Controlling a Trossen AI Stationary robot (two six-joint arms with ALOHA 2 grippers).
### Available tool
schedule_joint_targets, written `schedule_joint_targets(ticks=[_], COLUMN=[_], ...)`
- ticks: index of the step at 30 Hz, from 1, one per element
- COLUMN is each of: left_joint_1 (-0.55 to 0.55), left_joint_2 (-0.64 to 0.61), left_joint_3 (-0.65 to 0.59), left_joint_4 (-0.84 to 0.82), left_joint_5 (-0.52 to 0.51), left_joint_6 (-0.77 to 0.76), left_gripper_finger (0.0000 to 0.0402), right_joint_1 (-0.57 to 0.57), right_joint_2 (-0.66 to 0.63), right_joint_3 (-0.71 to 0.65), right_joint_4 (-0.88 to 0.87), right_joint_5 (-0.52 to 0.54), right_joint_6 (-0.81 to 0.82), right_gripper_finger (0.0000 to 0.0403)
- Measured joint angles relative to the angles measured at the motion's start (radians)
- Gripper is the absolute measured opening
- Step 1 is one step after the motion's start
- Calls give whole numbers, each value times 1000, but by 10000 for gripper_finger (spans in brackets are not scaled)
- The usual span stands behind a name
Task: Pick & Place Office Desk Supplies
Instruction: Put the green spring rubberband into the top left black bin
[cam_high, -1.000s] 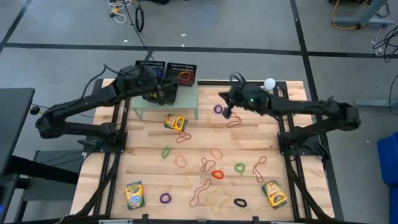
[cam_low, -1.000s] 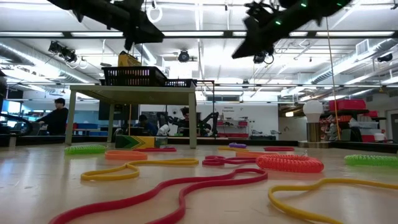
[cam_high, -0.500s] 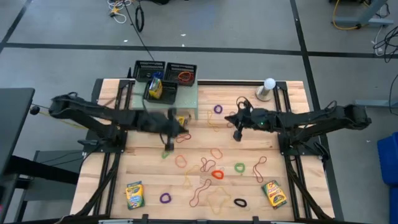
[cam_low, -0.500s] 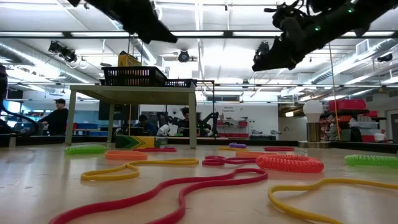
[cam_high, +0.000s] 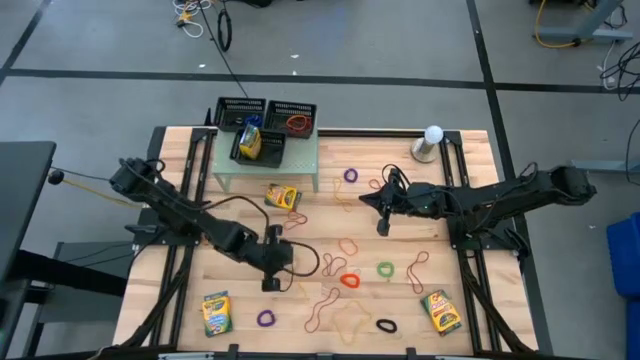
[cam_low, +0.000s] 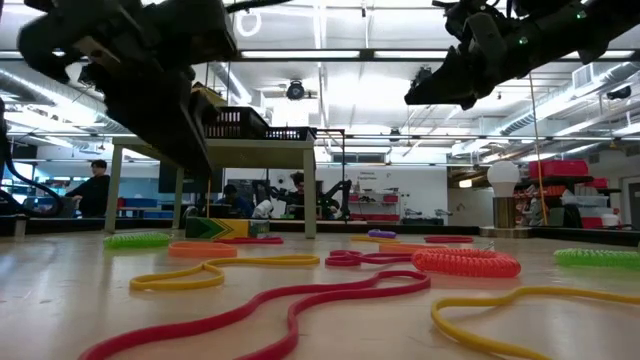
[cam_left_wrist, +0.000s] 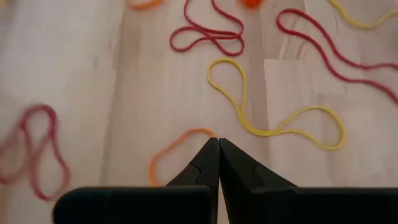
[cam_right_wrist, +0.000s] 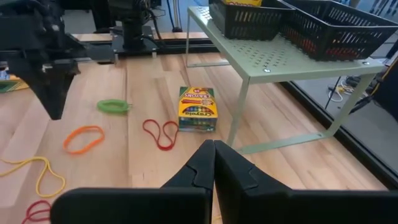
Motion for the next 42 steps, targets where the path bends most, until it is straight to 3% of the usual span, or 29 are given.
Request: schedule_joint_targets(ticks=[4,13,22,30,38,42], left_joint_1=[-46,-70,-22,37,20,-16], left_joint_2=[8,6,44,103,84,40], left_joint_3=[1,1,-3,0,-2,20], left_joint_4=[-30,-382,-386,-381,-386,-413], left_joint_5=[9,-77,-91,-41,34,114], left_joint_6=[-137,-415,-432,-367,-309,-290], left_gripper_finger=[49,133,179,131,19,11], right_joint_1=[0,0,0,0,0,0], right_joint_2=[0,0,0,1,1,1], right_joint_3=[0,0,0,0,0,0], right_joint_4=[0,0,0,2,3,3], right_joint_5=[0,-1,-4,-4,-3,-1], right_joint_6=[2,4,3,3,-5,-5], right_gripper_finger=[11,11,11,11,11,11])
